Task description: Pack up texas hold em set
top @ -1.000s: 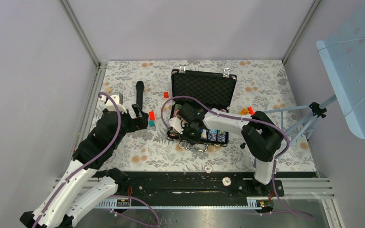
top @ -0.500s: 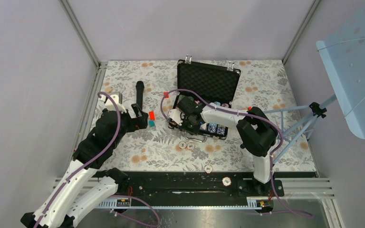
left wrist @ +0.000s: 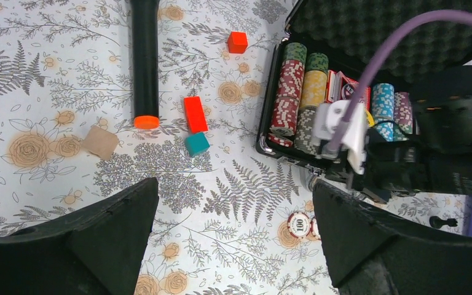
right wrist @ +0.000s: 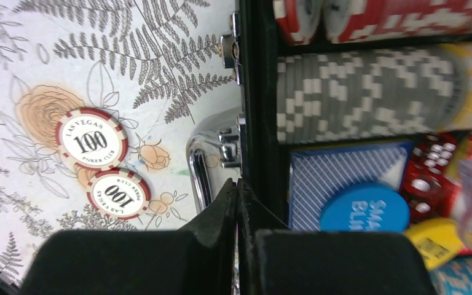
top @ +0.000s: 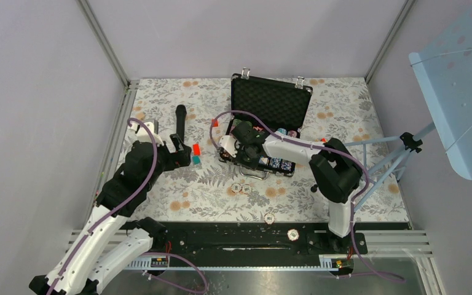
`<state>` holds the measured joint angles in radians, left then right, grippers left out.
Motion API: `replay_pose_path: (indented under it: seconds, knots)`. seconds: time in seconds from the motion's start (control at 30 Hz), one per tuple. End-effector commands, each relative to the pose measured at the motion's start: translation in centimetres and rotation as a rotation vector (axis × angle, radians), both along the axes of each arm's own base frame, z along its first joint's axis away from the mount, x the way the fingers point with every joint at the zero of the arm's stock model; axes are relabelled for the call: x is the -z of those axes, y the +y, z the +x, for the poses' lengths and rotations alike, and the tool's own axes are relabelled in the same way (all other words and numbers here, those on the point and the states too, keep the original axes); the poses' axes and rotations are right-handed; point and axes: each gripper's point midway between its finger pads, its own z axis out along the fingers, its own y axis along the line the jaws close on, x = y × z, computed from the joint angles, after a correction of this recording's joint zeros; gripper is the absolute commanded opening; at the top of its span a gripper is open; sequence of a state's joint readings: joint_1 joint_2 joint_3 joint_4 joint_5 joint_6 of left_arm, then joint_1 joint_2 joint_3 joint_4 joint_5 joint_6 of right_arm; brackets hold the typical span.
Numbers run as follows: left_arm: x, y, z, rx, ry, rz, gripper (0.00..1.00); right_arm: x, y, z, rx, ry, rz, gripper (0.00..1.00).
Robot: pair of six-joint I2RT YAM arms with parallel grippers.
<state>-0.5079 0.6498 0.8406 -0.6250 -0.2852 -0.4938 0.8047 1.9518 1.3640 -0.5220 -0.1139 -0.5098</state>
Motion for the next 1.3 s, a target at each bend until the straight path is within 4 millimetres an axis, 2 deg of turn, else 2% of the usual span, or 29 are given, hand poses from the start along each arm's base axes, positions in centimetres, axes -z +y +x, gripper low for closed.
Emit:
replay_pose_path:
  seconds: [0.0, 0.07, 0.13, 0.27, 0.3, 0.37, 0.43, 0.47, 0.53, 0.57, 0.6, 0.63, 0.7, 0.77, 0.9, 1.0, 1.1, 1.27]
  knots:
    - [-1.1, -0.3, 0.8, 0.005, -0.051, -0.034, 0.95, -8.3, 2.9, 2.3, 0.038, -0.187, 0.247, 0.02]
    - [-1.1, -0.3, 0.9, 0.004, -0.051, -0.041, 0.95, -10.2, 3.4, 1.4, 0.059, -0.204, 0.307, 0.11]
    - [-1.1, -0.3, 1.1, 0.004, -0.051, -0.053, 0.95, -11.6, 3.5, 0.4, 0.091, -0.205, 0.367, 0.27]
    - [-0.5, -0.3, 1.5, 0.01, -0.028, -0.062, 0.95, -13.0, 2.4, -1.4, 0.242, -0.19, 0.442, 0.46]
    - [-0.3, -0.3, 1.5, 0.009, -0.022, -0.063, 0.95, -13.2, 1.8, -1.8, 0.311, -0.185, 0.448, 0.56]
    - [-0.1, -0.1, 1.7, 0.005, -0.015, -0.062, 0.96, -13.5, 0.0, -2.8, 0.431, -0.193, 0.414, 0.61]
    - [-0.1, 0.0, 1.8, 0.002, -0.015, -0.059, 0.98, -13.9, -1.7, -4.8, 0.505, -0.191, 0.367, 0.65]
    - [0.0, 0.1, 1.8, -0.004, -0.012, -0.057, 0.99, -14.2, -2.5, -5.5, 0.535, -0.208, 0.359, 0.72]
    - [0.1, 0.2, 1.9, -0.011, -0.008, -0.055, 0.99, -14.6, -4.5, -6.2, 0.626, -0.237, 0.361, 0.79]
    - [0.2, 0.3, 2.0, -0.014, -0.005, -0.054, 0.99, -14.9, -5.8, -6.2, 0.703, -0.26, 0.365, 0.84]
    - [0.3, 0.4, 2.0, -0.02, -0.001, -0.05, 0.99, -14.8, -7.5, -6.2, 0.786, -0.291, 0.347, 0.95]
    - [0.5, 0.5, 2.0, -0.029, 0.004, -0.051, 0.99, -15.0, -9.3, -6.0, 0.889, -0.332, 0.331, 0.99]
    - [0.7, 0.8, 2.0, -0.045, 0.012, -0.046, 0.99, -15.0, -12.1, -6.4, 0.995, -0.379, 0.301, 1.0]
    - [1.0, 0.7, 1.9, -0.044, 0.02, -0.047, 0.99, -14.4, -13.4, -7.0, 1.04, -0.381, 0.303, 1.0]
    - [1.8, 0.3, 1.9, -0.027, 0.041, -0.049, 0.99, -12.9, -14.1, -9.2, 1.203, -0.252, 0.339, 0.97]
    - [2.4, -0.7, 1.9, 0.02, 0.068, -0.065, 0.99, -10.3, -14.7, -11.8, 1.327, -0.12, 0.263, 0.97]
    - [2.2, -1.1, 2.1, 0.035, 0.069, -0.071, 0.99, -7.2, -15.7, -14.6, 1.436, -0.021, 0.167, 0.96]
    - [2.2, -0.8, 2.0, 0.028, 0.061, -0.07, 0.99, -3.3, -15.7, -18.0, 1.503, 0.115, 0.202, 0.97]
